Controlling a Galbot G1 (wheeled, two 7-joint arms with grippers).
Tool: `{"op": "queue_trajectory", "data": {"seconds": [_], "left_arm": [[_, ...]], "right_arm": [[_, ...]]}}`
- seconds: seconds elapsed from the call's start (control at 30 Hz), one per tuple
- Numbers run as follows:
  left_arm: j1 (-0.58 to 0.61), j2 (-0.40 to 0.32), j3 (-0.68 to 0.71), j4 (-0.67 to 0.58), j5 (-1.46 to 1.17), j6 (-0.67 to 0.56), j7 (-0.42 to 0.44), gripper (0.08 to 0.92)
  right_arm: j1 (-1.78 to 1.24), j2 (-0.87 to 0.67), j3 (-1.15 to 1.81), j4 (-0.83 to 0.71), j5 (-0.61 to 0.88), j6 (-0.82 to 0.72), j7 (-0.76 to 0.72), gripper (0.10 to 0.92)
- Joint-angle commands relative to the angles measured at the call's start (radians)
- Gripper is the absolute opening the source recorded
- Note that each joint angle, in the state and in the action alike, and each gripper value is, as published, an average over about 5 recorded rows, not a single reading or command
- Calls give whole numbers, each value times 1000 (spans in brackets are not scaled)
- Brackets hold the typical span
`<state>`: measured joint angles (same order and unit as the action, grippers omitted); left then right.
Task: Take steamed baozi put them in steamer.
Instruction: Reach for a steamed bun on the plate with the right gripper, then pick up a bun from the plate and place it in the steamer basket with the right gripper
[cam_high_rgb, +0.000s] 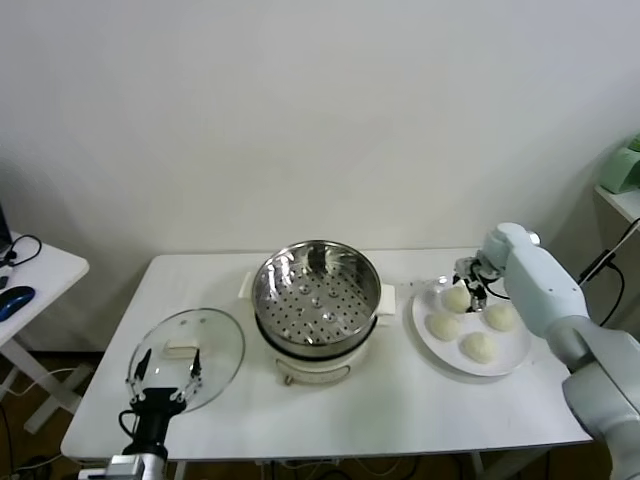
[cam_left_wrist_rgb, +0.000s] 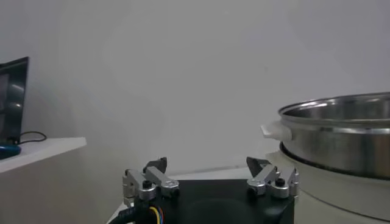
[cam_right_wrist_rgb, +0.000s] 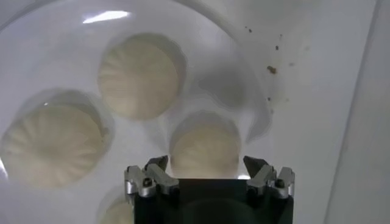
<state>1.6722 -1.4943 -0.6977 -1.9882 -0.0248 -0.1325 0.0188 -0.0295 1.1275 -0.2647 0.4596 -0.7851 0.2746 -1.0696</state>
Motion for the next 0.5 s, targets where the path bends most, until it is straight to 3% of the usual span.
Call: {"op": "queue_trajectory", "data": {"seconds": [0.03, 0.27, 0.5], "left_arm": [[3, -1, 0, -4, 2, -1, 0, 823], [14, 2, -3, -21, 3, -1, -1, 823], [19, 1, -3, -20, 2, -3, -3, 823]], "right_arm": [[-2, 20, 26, -23, -58, 4, 11, 820], [-5, 26, 35, -25, -68, 2, 13, 723], [-6, 22, 39, -20, -71, 2, 12, 716]]}}
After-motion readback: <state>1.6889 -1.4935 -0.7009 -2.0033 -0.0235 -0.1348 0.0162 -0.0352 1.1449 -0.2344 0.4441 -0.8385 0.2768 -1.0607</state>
